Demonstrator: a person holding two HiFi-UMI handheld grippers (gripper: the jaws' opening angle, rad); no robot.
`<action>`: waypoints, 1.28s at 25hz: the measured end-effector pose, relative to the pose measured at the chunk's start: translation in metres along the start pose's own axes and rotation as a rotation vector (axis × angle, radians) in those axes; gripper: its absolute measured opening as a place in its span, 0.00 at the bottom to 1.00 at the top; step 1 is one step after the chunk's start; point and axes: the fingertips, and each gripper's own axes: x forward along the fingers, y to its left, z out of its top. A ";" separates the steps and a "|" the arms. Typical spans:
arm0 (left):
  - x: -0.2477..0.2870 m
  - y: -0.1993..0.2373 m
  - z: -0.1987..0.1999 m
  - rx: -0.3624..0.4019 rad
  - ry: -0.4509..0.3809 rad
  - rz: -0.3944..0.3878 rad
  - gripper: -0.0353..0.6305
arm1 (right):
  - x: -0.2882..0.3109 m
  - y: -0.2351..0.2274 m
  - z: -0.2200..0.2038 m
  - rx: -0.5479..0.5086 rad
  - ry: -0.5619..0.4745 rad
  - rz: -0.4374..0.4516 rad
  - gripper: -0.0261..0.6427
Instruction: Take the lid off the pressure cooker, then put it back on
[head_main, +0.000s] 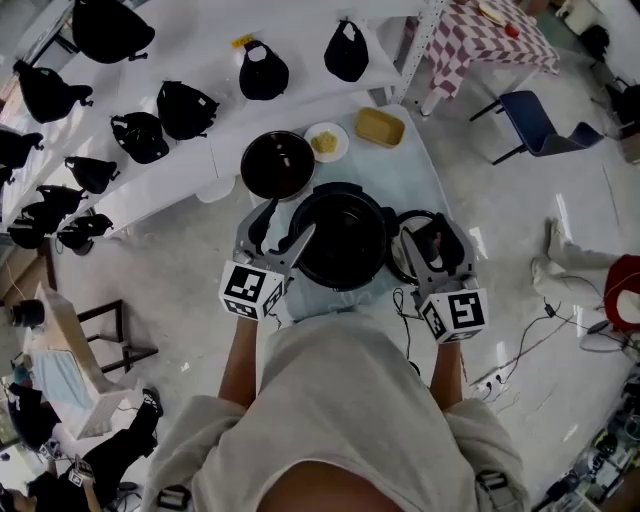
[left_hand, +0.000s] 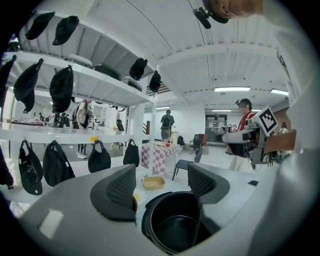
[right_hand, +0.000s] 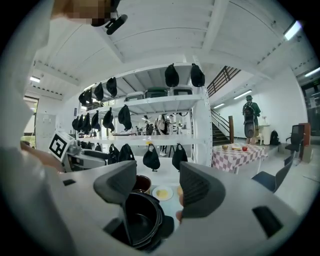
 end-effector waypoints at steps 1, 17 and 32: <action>0.000 0.000 -0.001 -0.003 0.000 -0.002 0.53 | 0.000 0.000 -0.001 0.000 0.005 -0.001 0.44; 0.021 -0.028 -0.008 -0.002 0.035 -0.068 0.53 | -0.009 -0.067 -0.146 0.056 0.351 -0.073 0.45; 0.020 -0.037 -0.019 -0.015 0.068 -0.050 0.53 | -0.012 -0.120 -0.353 0.160 0.955 -0.027 0.49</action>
